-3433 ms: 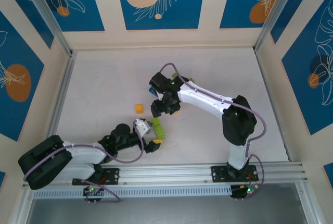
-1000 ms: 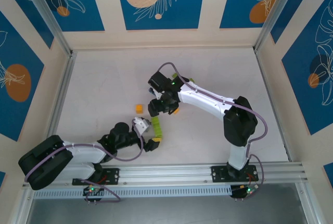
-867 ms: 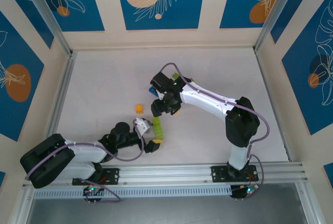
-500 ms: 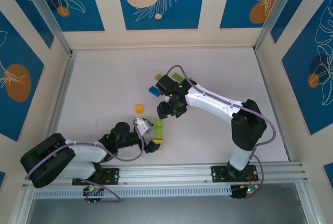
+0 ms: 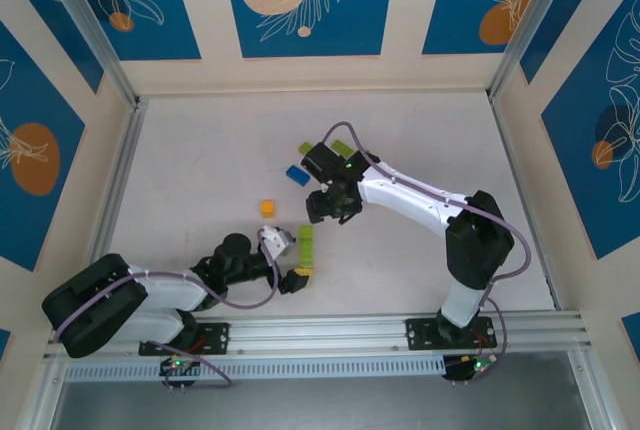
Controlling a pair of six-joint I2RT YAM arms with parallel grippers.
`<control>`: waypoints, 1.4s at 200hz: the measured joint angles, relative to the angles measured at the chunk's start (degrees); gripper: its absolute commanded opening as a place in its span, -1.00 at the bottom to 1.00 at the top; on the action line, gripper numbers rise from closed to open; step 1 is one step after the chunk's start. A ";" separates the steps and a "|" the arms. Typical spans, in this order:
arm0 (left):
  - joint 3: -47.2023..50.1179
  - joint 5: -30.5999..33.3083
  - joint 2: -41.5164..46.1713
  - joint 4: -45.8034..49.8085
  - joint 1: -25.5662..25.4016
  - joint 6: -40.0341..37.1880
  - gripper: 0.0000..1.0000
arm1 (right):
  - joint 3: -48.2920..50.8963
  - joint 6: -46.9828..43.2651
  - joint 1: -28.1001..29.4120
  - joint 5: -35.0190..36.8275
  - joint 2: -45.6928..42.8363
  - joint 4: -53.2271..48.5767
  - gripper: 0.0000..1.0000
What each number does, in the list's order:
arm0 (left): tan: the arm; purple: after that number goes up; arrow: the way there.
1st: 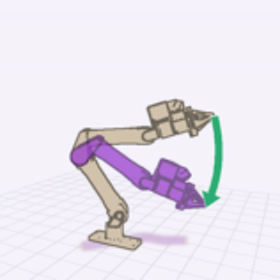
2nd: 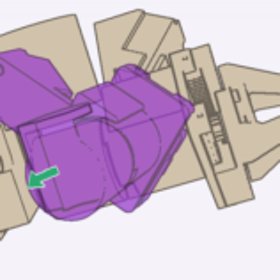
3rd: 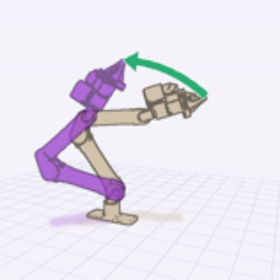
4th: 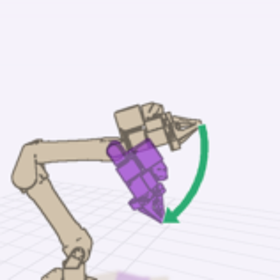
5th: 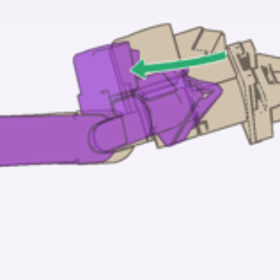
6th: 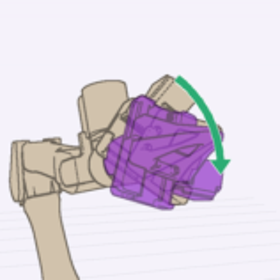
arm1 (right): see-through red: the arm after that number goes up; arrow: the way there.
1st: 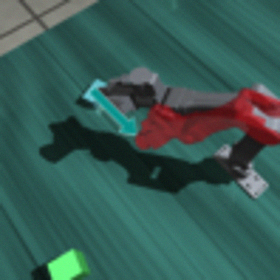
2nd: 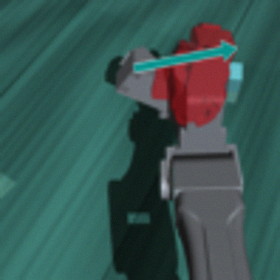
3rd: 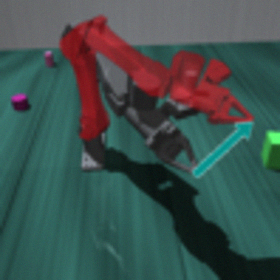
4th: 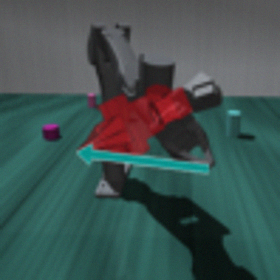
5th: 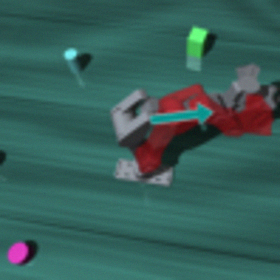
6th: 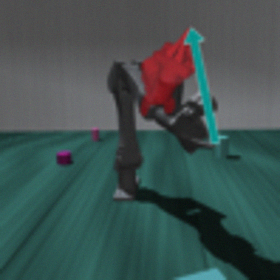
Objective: Assemble a carrot with lego
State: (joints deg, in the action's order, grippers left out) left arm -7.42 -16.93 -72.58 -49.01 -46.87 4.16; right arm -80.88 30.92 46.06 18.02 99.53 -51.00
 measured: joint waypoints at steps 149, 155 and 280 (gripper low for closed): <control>-0.59 0.00 -0.04 0.15 0.00 0.00 0.99 | 5.60 2.56 0.11 -1.95 -4.87 0.26 0.36; -0.59 0.00 -0.04 0.15 0.00 0.00 0.99 | 5.60 2.56 0.11 -2.14 -4.87 0.44 0.36; -0.85 -0.02 -0.79 0.20 0.00 0.00 0.99 | 3.43 2.08 1.20 -5.49 -2.43 1.60 0.36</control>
State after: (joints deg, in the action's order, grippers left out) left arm -8.27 -16.95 -73.36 -48.82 -46.87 4.16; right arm -77.45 32.99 47.27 12.53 97.10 -49.41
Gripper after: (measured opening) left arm 0.996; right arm 0.681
